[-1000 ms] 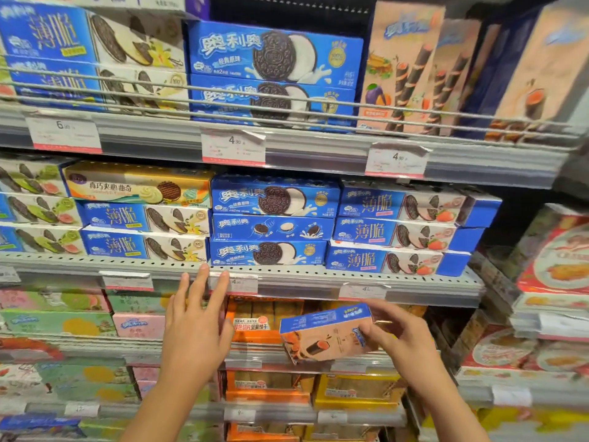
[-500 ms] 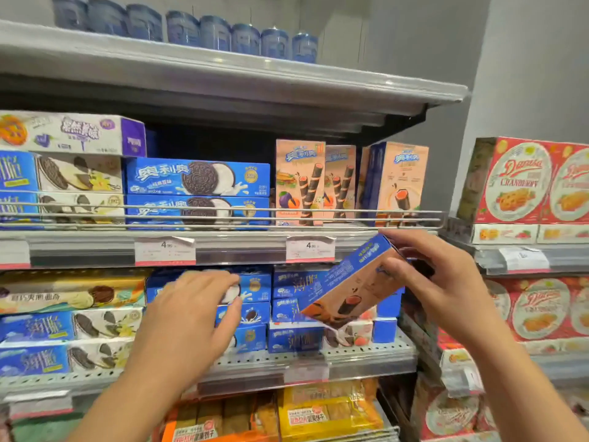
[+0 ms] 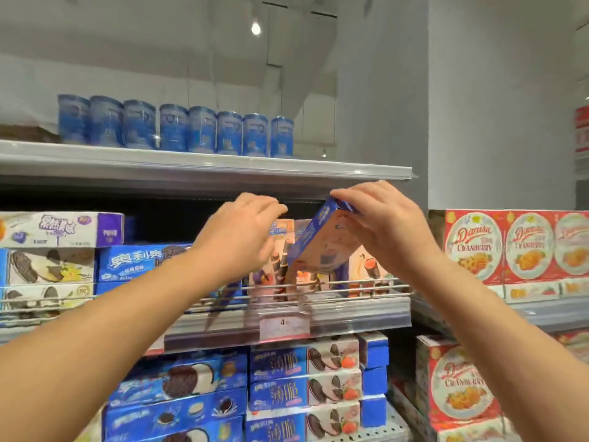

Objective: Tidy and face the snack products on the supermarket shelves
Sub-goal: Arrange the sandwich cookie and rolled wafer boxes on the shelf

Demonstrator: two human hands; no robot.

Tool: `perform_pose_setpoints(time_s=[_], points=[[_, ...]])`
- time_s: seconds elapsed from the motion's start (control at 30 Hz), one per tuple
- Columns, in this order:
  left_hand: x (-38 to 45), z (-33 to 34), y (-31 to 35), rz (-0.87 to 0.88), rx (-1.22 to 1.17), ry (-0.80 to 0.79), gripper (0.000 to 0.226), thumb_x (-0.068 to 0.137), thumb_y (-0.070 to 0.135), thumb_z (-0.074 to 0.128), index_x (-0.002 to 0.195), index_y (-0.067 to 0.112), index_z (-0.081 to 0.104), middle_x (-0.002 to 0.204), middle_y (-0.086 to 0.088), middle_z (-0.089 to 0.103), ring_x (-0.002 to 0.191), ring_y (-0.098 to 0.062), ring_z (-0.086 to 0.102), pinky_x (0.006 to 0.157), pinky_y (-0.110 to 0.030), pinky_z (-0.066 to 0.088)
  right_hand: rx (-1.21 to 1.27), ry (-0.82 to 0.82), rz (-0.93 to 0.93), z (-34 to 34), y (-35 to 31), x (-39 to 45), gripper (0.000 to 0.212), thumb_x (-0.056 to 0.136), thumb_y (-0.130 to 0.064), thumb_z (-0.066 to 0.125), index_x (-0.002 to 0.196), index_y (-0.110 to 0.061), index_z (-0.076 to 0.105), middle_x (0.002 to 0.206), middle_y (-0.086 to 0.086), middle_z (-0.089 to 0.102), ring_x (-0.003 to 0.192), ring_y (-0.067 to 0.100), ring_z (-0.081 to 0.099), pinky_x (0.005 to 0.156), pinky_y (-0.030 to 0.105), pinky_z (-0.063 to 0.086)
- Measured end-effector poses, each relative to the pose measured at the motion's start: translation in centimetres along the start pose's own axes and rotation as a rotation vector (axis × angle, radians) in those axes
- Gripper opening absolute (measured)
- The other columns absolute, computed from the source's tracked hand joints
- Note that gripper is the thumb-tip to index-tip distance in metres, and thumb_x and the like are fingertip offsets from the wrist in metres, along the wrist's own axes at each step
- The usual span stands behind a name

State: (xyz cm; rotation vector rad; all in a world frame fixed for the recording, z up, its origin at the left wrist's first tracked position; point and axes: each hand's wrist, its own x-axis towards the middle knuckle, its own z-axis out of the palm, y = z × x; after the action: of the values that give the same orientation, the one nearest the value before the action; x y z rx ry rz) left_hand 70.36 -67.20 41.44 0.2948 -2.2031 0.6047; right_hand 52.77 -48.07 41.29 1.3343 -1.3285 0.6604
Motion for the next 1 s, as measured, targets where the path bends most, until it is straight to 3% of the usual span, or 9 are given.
perform_pose_setpoints(time_s=[0.23, 0.47, 0.77, 1.0], points=[[3.2, 2.4, -1.0, -0.067, 0.131, -0.113, 0.066, 0.097, 0.042, 0.052, 0.156, 0.024, 0.028, 0.157, -0.003, 0.04, 0.141, -0.026, 0.038, 0.112, -0.046, 0.04, -0.084, -0.178, 0.001, 1.3, 0.6, 0.8, 0.048, 0.09, -0.02, 0.073, 0.136, -0.023, 0.061, 0.122, -0.002, 0.067, 0.108, 0.023, 0.057, 0.074, 0.043, 0.058], [3.6, 4.3, -1.6, -0.124, 0.11, -0.245, 0.063, 0.096, 0.054, 0.049, 0.151, 0.027, 0.037, 0.144, -0.001, 0.055, 0.124, -0.026, 0.054, 0.096, -0.045, 0.049, -0.052, -0.325, 0.07, 2.3, 0.5, 2.3, 0.054, 0.092, -0.019, 0.07, 0.143, -0.028, 0.055, 0.131, -0.003, 0.064, 0.118, 0.023, 0.056, 0.083, 0.038, 0.053], [3.1, 3.8, -1.9, -0.081, -0.027, -0.055, 0.052, 0.092, 0.045, 0.064, 0.14, 0.027, 0.055, 0.131, 0.004, 0.051, 0.12, -0.018, 0.049, 0.094, -0.038, 0.05, 0.02, -0.378, 0.13, 1.7, 1.7, 3.0, 0.043, 0.098, -0.021, 0.061, 0.14, -0.028, 0.058, 0.129, -0.002, 0.065, 0.118, 0.024, 0.058, 0.088, 0.039, 0.052], [3.5, 3.4, -2.2, -0.117, -0.213, -0.082, 0.039, 0.09, 0.031, 0.071, 0.126, 0.036, 0.056, 0.123, 0.009, 0.064, 0.107, -0.009, 0.058, 0.08, -0.028, 0.048, 0.035, -0.481, 0.117, 2.2, 1.4, 4.5, 0.038, 0.102, -0.024, 0.055, 0.14, -0.028, 0.058, 0.131, -0.002, 0.065, 0.122, 0.027, 0.059, 0.089, 0.042, 0.056]])
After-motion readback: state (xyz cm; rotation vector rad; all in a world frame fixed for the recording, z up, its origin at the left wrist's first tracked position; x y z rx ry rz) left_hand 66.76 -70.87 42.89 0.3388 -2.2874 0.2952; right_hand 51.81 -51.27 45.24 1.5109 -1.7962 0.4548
